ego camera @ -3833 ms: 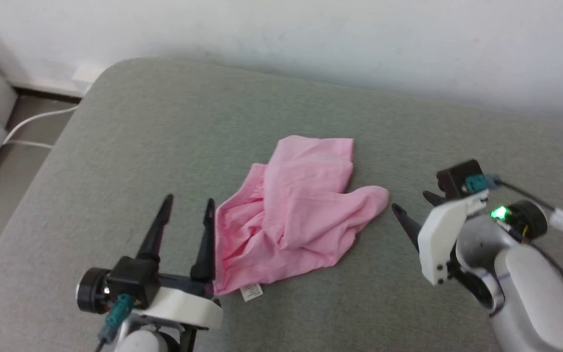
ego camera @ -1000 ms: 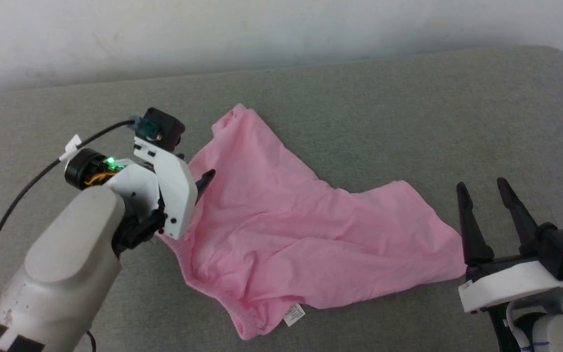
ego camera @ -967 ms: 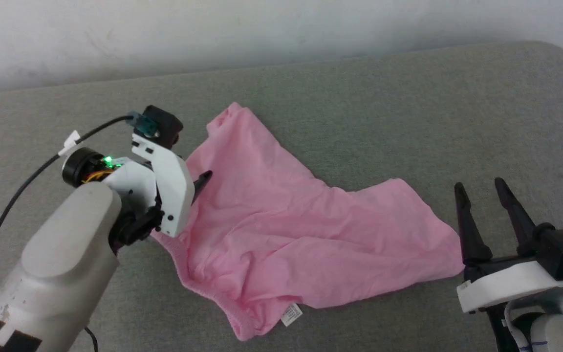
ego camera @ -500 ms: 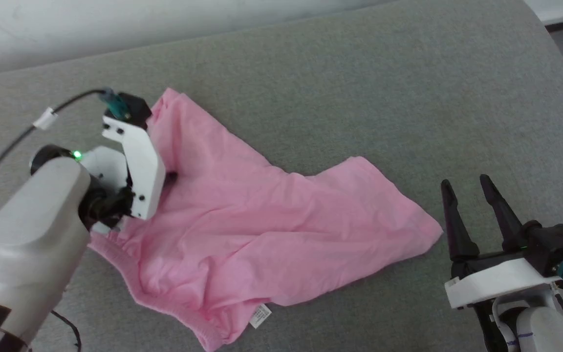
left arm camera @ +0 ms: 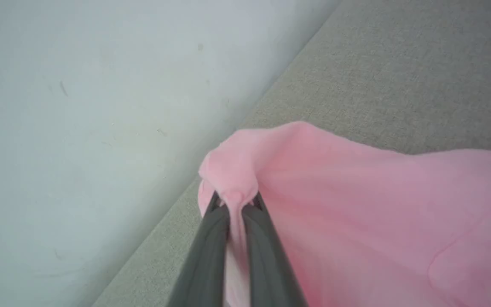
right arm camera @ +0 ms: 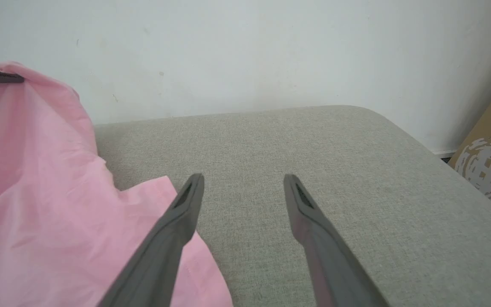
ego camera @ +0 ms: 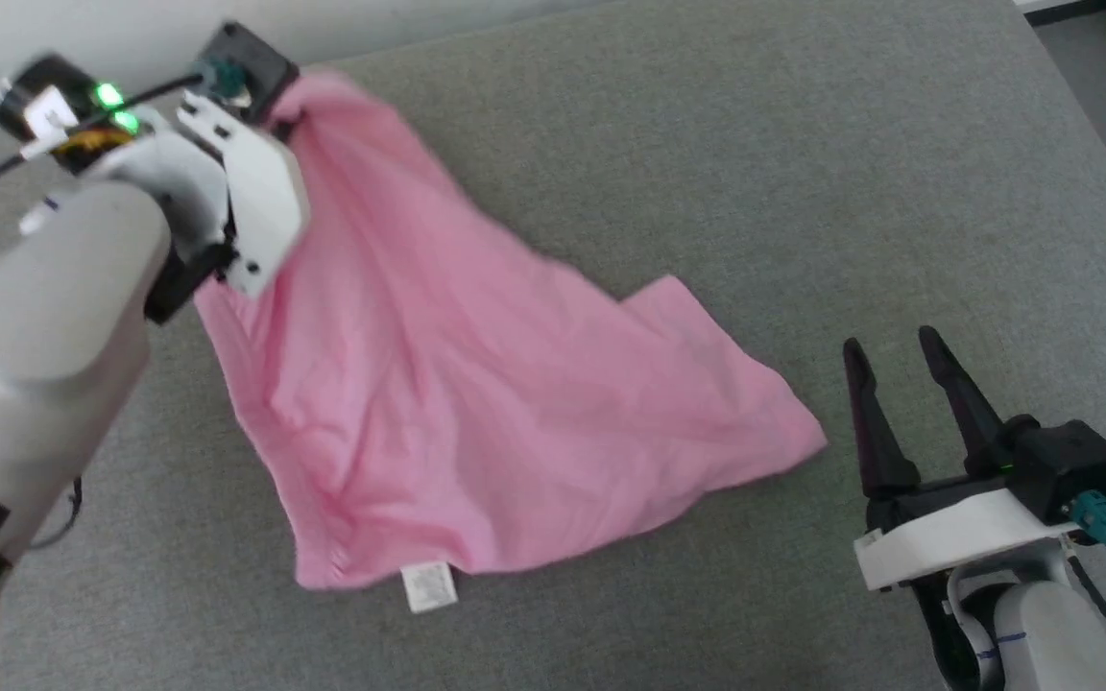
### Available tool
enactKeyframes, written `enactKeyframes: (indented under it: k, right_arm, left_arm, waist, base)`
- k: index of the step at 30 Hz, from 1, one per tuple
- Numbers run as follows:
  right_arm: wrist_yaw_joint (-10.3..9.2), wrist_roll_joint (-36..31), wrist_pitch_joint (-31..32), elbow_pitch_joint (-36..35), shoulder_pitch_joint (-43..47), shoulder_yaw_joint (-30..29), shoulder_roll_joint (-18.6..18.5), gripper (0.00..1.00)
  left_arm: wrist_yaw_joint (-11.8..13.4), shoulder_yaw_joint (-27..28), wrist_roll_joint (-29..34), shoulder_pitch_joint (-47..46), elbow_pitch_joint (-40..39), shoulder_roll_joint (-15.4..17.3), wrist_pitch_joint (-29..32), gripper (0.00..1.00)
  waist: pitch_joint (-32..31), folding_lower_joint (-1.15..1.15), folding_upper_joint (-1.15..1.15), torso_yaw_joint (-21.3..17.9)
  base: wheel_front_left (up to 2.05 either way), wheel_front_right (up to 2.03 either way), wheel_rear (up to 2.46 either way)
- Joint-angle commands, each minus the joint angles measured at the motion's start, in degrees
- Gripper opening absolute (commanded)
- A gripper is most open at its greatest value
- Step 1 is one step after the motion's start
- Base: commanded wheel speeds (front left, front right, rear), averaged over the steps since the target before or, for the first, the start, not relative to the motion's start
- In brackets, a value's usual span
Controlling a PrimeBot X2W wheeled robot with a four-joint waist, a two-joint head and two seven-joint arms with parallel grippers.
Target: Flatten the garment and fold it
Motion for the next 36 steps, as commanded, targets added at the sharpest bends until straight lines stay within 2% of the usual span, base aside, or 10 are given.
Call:
enactKeyframes:
  k: [1,3,4,5,14,23,27,29,33,36]
  right_arm:
    - [-0.05,0.58,-0.62,0.16,-1.08,0.57,0.18,1.0]
    - [-0.05,0.78,-0.89,0.38,-1.3,1.07,0.18,1.0]
    - [-0.05,0.91,-1.03,0.54,-1.38,1.24,0.18,1.0]
    - [-0.05,1.04,-1.15,0.7,-1.44,1.42,0.18,1.0]
    - [-0.05,0.85,-1.38,1.78,-1.8,1.97,0.18,1.0]
    - [-0.05,-1.29,0.56,1.23,-0.4,-0.74,0.18,1.0]
    - [-0.05,-2.1,1.96,0.44,1.03,-2.34,0.18,1.0]
    - [-0.05,-2.37,2.63,-0.06,1.84,-3.21,0.18,1.0]
    - [-0.05,-2.49,3.76,-1.02,3.45,-4.53,0.18,1.0]
    - [-0.05,-2.25,4.12,-1.29,4.53,-5.04,0.18,1.0]
  left_arm:
    - [-0.23,-0.7,2.51,-2.59,2.36,-0.33,-3.54,0.0]
    - [0.24,-0.99,3.97,-3.81,5.08,-1.56,-7.17,0.0]
    - [0.27,-1.11,4.09,-3.9,6.72,-2.32,-8.35,0.58]
    - [0.45,-1.11,4.02,-3.85,8.53,-3.06,-9.1,1.0]
    - [0.1,-0.09,0.81,-2.1,17.73,-7.74,-17.67,1.0]
    - [1.7,4.39,-3.07,0.15,17.43,-9.7,-27.55,1.0]
    - [4.44,8.91,-5.08,4.05,11.6,-9.21,-29.1,1.0]
    - [6.66,12.75,-5.16,7.51,4.9,-8.38,-29.17,1.0]
    - [11.61,21.6,-4.04,19.55,-9.66,-6.77,-29.2,1.0]
    - [14.56,27.77,-2.48,29.76,-19.04,-6.98,-29.2,1.0]
  waist:
    - [0.78,0.0,0.0,-0.84]
    - [1.15,0.0,0.0,-1.23]
    - [1.26,0.0,0.0,-1.34]
    - [1.37,0.0,0.0,-1.41]
    - [-0.61,0.0,0.0,1.11]
    - [-6.55,0.0,0.0,7.08]
    - [-9.71,0.0,0.0,10.27]
    - [-10.94,0.0,0.0,11.83]
    - [-12.91,0.0,0.0,14.4]
    - [-14.06,0.0,0.0,15.83]
  base:
    - [0.0,0.0,0.0]
    - [0.0,0.0,0.0]
    - [0.0,0.0,0.0]
    - [0.0,0.0,0.0]
    - [0.0,0.0,0.0]
    - [0.0,0.0,0.0]
    - [0.0,0.0,0.0]
    - [0.0,0.0,0.0]
    - [0.0,0.0,0.0]
    - [0.0,0.0,0.0]
